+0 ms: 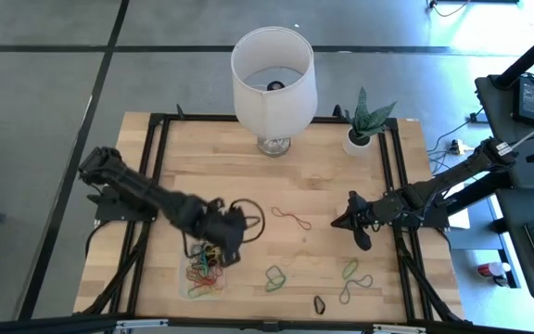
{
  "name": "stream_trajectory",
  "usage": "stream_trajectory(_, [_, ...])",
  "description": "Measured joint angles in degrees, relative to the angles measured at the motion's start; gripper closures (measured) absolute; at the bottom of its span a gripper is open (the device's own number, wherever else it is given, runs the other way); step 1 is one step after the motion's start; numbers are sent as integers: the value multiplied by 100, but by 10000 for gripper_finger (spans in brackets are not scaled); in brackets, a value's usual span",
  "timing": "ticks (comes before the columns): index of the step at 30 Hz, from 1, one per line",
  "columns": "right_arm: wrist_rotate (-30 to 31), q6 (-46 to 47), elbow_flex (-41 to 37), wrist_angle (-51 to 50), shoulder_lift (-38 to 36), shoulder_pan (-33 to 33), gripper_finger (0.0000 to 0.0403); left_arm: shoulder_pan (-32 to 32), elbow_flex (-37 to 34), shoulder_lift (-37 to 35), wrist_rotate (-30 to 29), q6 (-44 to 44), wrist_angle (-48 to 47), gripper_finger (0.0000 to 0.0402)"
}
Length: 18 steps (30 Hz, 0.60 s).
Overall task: Pick and place rubber bands into bin
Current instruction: Put the green rubber band into the transparent bin
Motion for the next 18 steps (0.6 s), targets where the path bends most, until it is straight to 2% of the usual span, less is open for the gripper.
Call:
stream_trajectory(5, [4,27,1,230,2,-7,397,-524,-396,129,238,-1180,32,399])
stream_trajectory(12, [15,212,4,496,2,-31,397,-995,-1089,144,792,-1808,51,399])
stream_trajectory(18, [86,705,4,554,2,-31,397,-1330,-1613,144,859,-2128,418,399])
